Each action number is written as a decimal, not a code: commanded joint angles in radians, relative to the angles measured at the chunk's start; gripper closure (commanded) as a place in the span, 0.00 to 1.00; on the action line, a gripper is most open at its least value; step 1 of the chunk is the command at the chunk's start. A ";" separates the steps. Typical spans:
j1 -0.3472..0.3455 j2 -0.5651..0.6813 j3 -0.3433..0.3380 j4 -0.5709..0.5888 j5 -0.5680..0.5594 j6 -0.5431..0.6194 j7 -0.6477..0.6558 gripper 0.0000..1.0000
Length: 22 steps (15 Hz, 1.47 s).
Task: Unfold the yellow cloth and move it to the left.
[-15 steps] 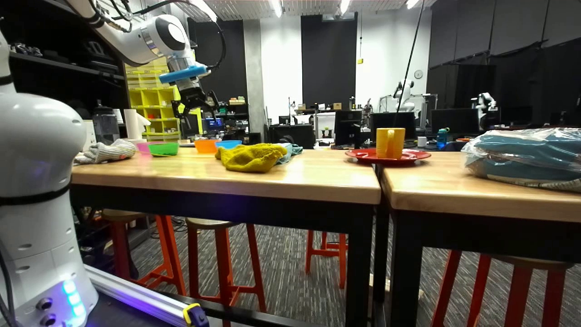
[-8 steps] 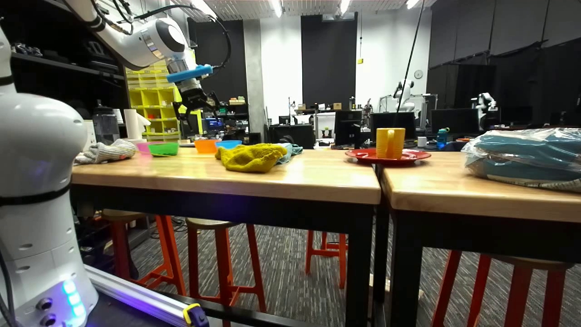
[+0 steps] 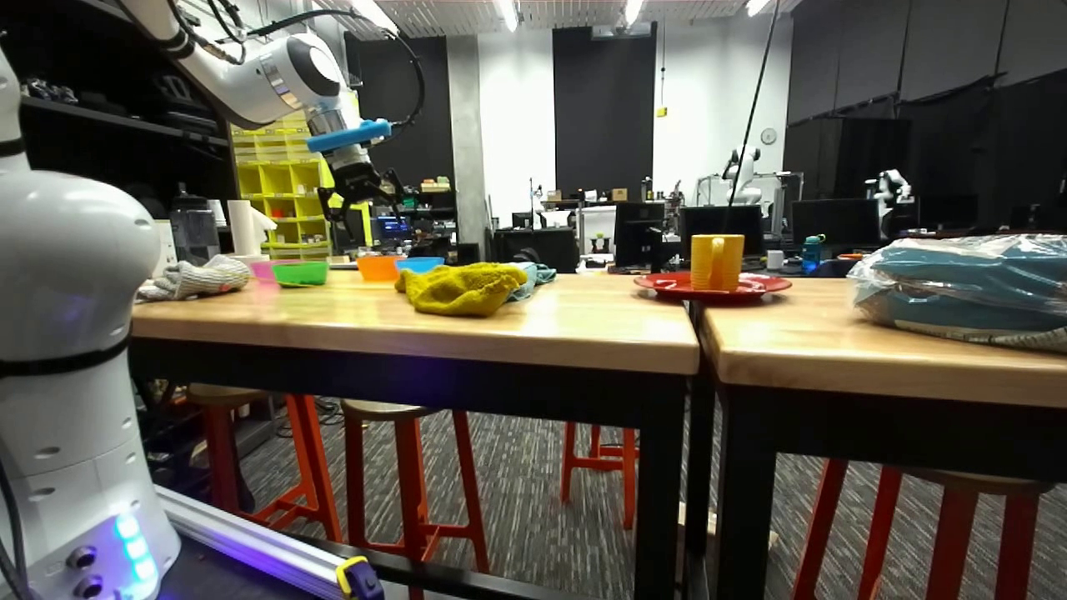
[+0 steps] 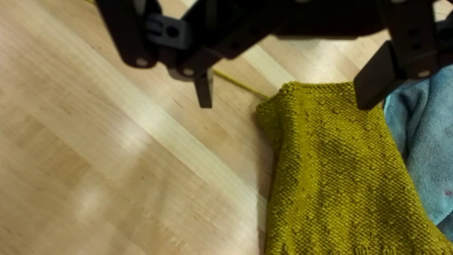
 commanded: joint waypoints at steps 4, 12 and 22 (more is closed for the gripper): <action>-0.006 0.075 -0.044 -0.003 -0.038 0.063 0.006 0.00; -0.029 0.198 -0.077 0.022 -0.070 0.174 -0.016 0.09; -0.026 0.273 -0.066 0.052 -0.063 0.218 -0.022 0.90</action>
